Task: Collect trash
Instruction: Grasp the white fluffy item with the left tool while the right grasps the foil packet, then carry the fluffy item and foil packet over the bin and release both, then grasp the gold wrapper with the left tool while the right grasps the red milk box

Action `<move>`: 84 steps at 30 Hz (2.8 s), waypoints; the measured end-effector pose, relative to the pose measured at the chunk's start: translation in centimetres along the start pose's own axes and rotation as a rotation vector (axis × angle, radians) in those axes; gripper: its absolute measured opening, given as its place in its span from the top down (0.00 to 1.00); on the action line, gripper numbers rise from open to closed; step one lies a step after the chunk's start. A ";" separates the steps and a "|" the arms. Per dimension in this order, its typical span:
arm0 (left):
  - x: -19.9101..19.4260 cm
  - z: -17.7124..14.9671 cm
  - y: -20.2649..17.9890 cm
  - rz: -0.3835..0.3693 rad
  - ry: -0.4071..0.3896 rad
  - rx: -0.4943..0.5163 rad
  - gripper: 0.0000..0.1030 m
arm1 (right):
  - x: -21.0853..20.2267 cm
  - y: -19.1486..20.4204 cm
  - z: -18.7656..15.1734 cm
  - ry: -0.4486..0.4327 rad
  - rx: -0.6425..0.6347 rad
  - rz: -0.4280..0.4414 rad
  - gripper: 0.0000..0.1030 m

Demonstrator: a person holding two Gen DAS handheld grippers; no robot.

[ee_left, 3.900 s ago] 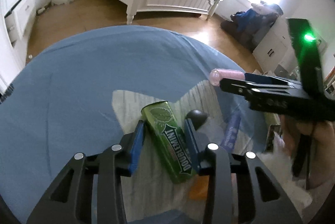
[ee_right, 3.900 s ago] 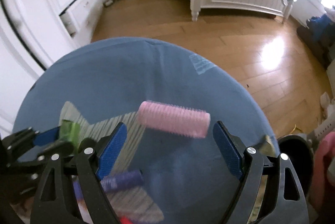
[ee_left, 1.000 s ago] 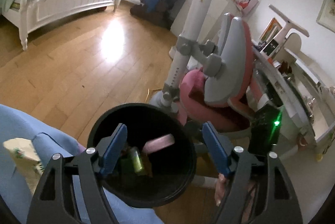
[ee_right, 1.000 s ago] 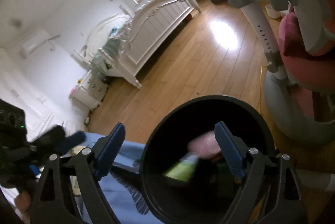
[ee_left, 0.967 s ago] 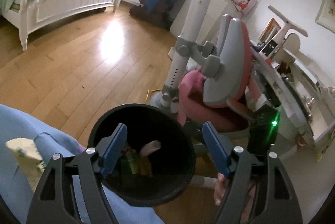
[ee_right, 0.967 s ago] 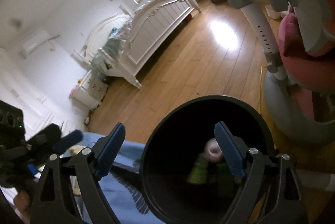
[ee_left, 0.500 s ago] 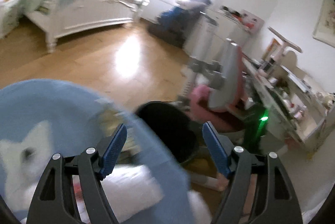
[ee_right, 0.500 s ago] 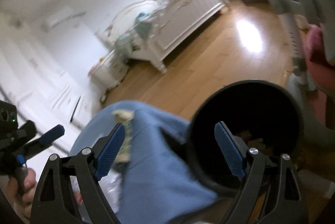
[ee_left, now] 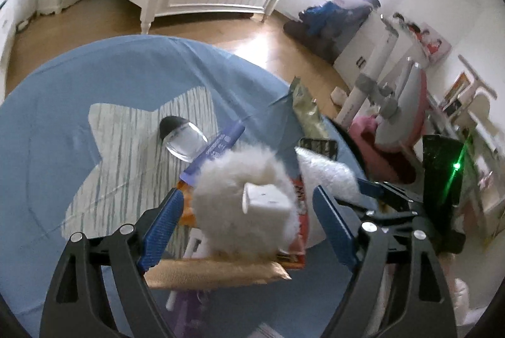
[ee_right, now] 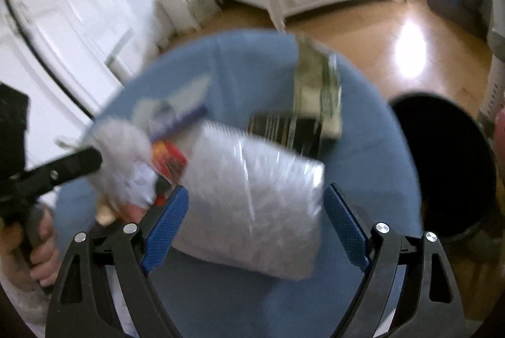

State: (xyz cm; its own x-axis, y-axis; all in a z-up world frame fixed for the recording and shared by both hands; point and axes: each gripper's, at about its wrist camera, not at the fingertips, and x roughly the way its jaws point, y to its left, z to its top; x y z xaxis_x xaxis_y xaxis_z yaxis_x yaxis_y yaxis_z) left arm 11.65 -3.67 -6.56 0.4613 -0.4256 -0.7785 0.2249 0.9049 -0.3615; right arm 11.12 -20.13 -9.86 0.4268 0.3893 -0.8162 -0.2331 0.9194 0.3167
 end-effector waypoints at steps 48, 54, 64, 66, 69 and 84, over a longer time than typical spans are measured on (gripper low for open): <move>12.7 10.9 -20.6 -0.329 -0.032 0.221 0.59 | -14.5 -26.3 2.9 -0.601 0.334 -0.257 0.63; 15.3 10.9 -21.4 -0.316 0.006 0.220 0.59 | -12.6 -28.3 2.9 -0.572 0.365 -0.249 0.63; 18.5 11.2 -22.0 -0.301 0.045 0.228 0.54 | -10.6 -31.1 3.7 -0.549 0.394 -0.240 0.62; 19.1 11.3 -22.2 -0.289 0.056 0.223 0.46 | -10.3 -31.4 3.9 -0.548 0.398 -0.237 0.61; 19.4 11.5 -22.2 -0.255 0.058 0.211 0.16 | -10.2 -32.0 4.1 -0.558 0.407 -0.229 0.27; 5.0 7.8 -17.5 -0.252 -0.028 0.208 0.11 | -12.5 -24.1 3.1 -0.549 0.333 -0.098 0.22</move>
State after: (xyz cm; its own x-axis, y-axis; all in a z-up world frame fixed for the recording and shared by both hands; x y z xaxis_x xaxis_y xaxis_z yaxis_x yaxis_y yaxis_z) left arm 16.68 -21.63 -0.12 0.3916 -0.6391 -0.6620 0.5042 0.7509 -0.4266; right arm 14.05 -47.00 -5.78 0.8375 0.1929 -0.5112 0.0756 0.8857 0.4580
